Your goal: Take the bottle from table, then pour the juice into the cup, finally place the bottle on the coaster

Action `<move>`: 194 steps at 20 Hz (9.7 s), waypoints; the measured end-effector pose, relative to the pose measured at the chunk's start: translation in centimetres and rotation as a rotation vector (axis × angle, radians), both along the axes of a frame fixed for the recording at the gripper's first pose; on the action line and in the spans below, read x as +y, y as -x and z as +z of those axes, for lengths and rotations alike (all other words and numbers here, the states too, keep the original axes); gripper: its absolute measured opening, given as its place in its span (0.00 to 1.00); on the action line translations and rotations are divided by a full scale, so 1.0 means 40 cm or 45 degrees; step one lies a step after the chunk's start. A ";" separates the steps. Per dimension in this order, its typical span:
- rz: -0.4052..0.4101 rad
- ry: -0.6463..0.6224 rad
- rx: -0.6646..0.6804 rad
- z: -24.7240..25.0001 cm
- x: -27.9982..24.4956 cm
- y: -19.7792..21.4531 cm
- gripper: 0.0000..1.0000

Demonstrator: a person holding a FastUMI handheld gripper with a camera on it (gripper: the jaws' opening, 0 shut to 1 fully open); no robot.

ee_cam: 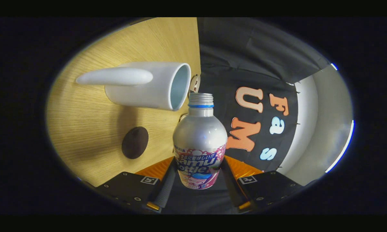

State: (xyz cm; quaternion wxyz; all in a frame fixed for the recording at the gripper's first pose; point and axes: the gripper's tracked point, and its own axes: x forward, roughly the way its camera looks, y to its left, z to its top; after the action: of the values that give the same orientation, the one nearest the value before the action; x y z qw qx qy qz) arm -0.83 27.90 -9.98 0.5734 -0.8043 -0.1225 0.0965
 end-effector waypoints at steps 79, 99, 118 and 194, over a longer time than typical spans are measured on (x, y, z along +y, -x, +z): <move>0.057 0.369 -0.067 0.044 0.044 0.019 0.75; 0.010 0.279 0.001 0.040 0.029 0.005 0.75; -0.129 -0.508 0.288 0.078 -0.006 -0.001 0.75; -0.316 -2.063 0.906 0.010 -0.190 -0.029 0.98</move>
State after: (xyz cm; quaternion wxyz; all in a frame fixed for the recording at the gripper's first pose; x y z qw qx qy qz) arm 0.33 20.32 -9.59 0.9761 -0.0823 0.1200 0.1615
